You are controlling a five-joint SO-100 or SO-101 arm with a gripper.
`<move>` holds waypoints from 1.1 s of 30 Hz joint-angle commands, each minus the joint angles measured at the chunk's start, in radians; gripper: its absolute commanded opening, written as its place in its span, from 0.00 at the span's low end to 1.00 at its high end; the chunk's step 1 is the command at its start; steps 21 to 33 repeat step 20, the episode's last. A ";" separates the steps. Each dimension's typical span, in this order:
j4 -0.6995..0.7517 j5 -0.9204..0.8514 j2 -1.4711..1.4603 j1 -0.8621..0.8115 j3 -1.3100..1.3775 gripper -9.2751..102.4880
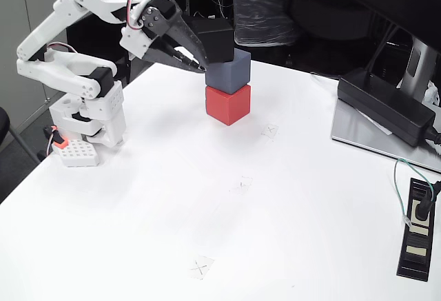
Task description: Stack the three blocks in an ordered color.
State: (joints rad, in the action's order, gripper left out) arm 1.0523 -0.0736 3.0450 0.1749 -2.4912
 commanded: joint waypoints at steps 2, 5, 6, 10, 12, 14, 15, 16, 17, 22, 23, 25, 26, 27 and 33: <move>-0.115 0.011 0.094 -0.002 -0.179 0.08; -0.156 0.011 0.160 -0.003 -0.301 0.08; -0.163 0.012 0.181 -0.003 -0.333 0.08; -0.175 0.020 0.239 -0.003 -0.413 0.08; -0.175 0.057 0.256 -0.003 -0.439 0.07; -0.175 0.110 0.264 -0.003 -0.451 0.07; -0.175 0.138 0.265 -0.003 -0.453 0.07; -0.175 0.163 0.265 -0.003 -0.456 0.07; -0.175 0.179 0.265 -0.003 -0.460 0.07; -0.166 0.213 0.265 -0.003 -0.460 0.07; -0.166 0.213 0.265 -0.003 -0.460 0.07; -0.166 0.213 0.265 -0.003 -0.460 0.07; -0.166 0.213 0.265 -0.003 -0.460 0.07; -0.166 0.213 0.265 -0.003 -0.460 0.07; -0.166 0.213 0.265 -0.003 -0.460 0.07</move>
